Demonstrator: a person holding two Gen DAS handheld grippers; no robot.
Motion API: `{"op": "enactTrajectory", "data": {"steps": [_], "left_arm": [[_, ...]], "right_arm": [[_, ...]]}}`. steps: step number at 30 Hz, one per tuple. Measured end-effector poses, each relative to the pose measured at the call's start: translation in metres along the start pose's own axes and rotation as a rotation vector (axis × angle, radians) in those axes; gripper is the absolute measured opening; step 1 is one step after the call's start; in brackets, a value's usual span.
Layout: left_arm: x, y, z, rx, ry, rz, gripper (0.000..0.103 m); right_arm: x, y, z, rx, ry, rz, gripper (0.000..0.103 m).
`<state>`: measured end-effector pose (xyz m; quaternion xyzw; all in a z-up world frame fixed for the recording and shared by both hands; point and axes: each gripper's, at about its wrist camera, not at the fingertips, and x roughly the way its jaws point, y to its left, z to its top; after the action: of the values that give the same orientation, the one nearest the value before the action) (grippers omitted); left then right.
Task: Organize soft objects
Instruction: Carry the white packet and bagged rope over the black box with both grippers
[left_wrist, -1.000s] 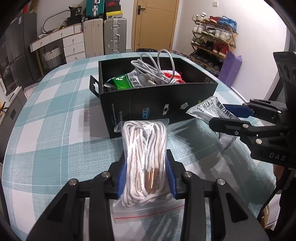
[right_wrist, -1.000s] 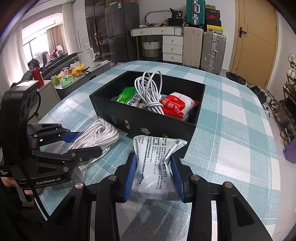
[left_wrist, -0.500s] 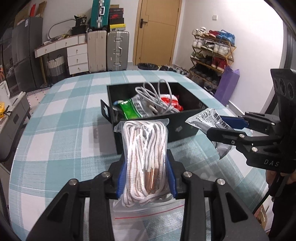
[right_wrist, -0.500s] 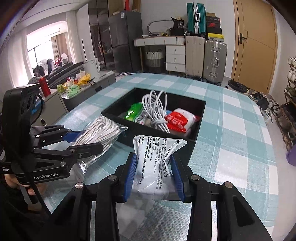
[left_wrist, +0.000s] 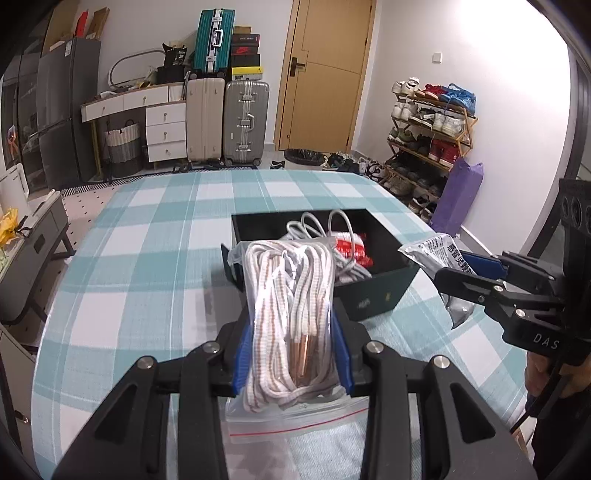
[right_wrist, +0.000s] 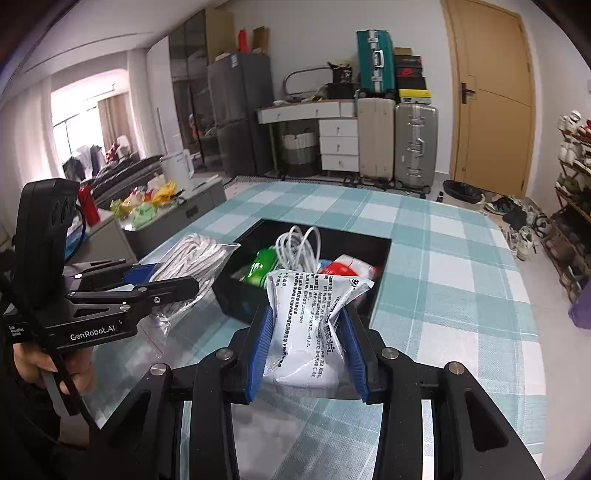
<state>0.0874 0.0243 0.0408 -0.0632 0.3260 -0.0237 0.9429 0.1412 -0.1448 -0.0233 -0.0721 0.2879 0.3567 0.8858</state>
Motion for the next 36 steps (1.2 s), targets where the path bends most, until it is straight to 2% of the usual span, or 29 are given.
{"op": "enactTrajectory", "data": {"steps": [5,13,25,36], "left_arm": [[0.003,0.004,0.012,-0.007,-0.015,0.003,0.036],[0.016,0.012,0.029,-0.016,-0.028,-0.003,0.036],[0.04,0.019,0.054,-0.027,-0.043,-0.012,0.036],[0.066,0.022,0.06,-0.024,-0.019,-0.008,0.036]], "right_arm": [[-0.002,-0.006,0.006,0.034,-0.036,0.002,0.038],[0.005,-0.016,0.022,0.061,-0.046,-0.032,0.038],[0.038,-0.016,0.048,0.055,-0.049,-0.053,0.038],[0.07,-0.026,0.057,0.055,-0.017,-0.069,0.038]]}}
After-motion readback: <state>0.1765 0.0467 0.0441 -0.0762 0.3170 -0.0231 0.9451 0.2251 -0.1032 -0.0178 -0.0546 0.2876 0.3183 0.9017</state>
